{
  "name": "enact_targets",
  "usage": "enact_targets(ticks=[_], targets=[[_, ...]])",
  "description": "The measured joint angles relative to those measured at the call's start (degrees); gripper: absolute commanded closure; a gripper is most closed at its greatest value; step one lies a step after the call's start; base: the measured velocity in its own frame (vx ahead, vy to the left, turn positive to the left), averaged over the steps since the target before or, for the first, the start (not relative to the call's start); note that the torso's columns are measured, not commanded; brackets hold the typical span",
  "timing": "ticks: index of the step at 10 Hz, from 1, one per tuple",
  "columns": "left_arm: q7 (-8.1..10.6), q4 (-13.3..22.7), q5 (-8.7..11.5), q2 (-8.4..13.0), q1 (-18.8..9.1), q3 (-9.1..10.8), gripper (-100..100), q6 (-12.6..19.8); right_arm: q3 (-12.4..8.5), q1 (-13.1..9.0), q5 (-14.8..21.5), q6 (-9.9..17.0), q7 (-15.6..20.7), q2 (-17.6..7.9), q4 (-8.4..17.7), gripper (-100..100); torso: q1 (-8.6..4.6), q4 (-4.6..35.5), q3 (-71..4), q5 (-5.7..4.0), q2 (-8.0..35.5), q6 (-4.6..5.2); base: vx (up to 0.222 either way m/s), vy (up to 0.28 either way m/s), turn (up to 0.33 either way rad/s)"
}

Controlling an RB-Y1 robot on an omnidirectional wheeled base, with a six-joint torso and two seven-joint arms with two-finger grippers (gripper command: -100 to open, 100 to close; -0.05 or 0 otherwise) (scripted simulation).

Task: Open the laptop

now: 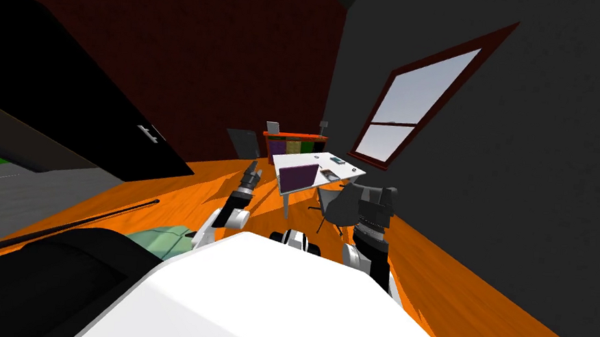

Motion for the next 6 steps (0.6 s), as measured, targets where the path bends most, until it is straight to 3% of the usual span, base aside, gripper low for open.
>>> enact_targets(ticks=[6], targets=[[-1.17, 1.11, -1.96, 0.79, -1.48, 5.1, -100, 8.15, 0.0, 0.0, 0.0, 0.0, 0.0, 0.0, 0.0, 0, 0.02, -0.01, -0.02, 0.01, -0.04, 0.0, 0.0, -0.1, -0.082]])
